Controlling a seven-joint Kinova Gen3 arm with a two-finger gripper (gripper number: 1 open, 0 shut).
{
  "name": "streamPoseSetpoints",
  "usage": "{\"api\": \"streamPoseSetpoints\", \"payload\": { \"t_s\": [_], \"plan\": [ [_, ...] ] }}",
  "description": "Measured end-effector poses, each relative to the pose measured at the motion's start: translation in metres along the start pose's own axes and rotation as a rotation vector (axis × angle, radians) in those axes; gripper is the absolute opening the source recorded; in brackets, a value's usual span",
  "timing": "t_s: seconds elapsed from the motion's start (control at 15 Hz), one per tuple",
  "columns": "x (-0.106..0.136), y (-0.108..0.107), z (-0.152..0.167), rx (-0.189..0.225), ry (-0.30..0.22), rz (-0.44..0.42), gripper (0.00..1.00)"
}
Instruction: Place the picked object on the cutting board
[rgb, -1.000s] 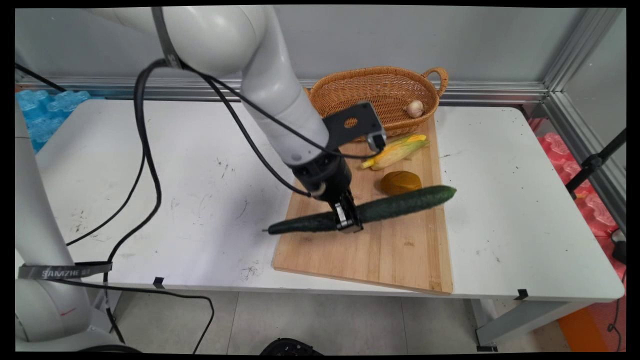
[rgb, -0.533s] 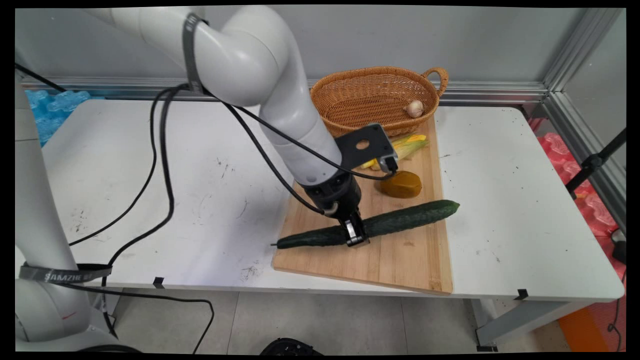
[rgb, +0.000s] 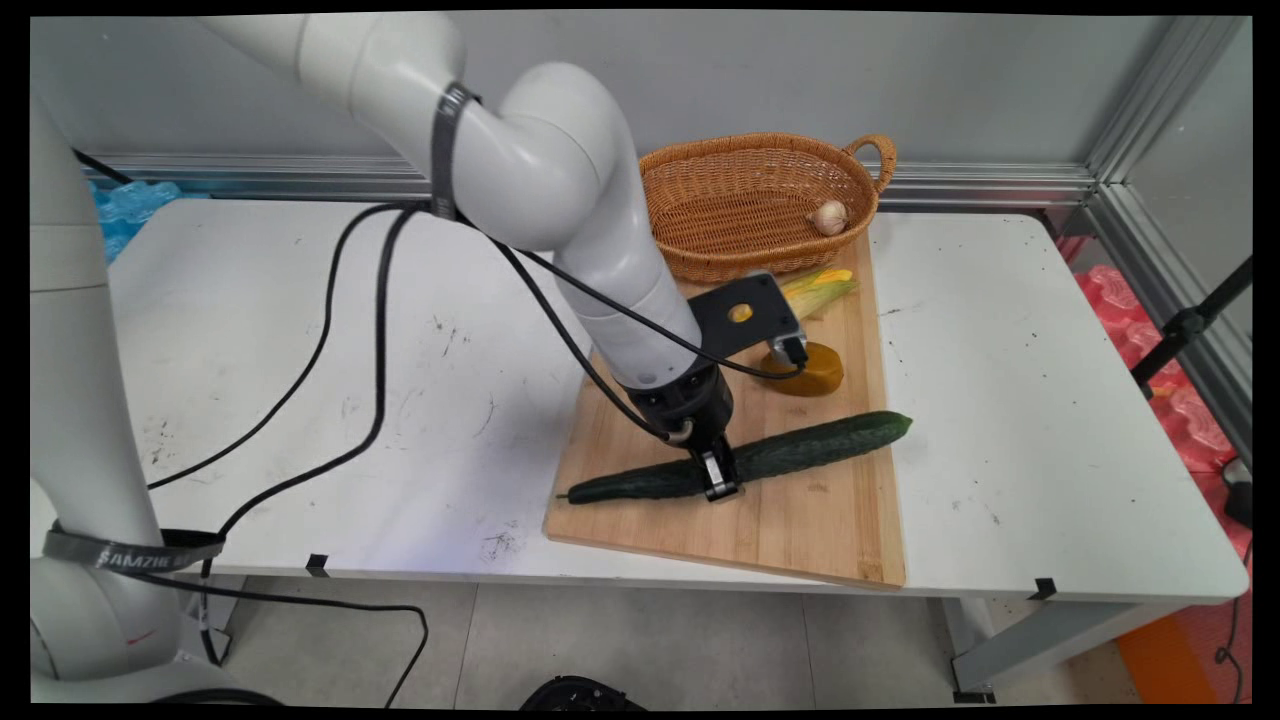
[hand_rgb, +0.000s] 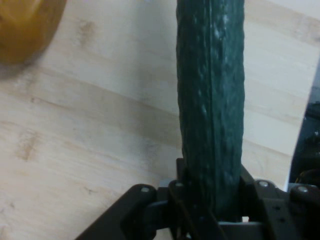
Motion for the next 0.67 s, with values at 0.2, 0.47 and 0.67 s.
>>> {"api": "streamPoseSetpoints", "payload": {
  "t_s": [0.2, 0.47, 0.67],
  "plan": [
    [0.001, -0.003, 0.011, 0.004, -0.01, -0.026, 0.0],
    [-0.001, -0.007, 0.023, 0.009, -0.025, -0.059, 0.0],
    [-0.003, -0.009, 0.026, 0.014, -0.033, -0.07, 1.0]
  ]
}}
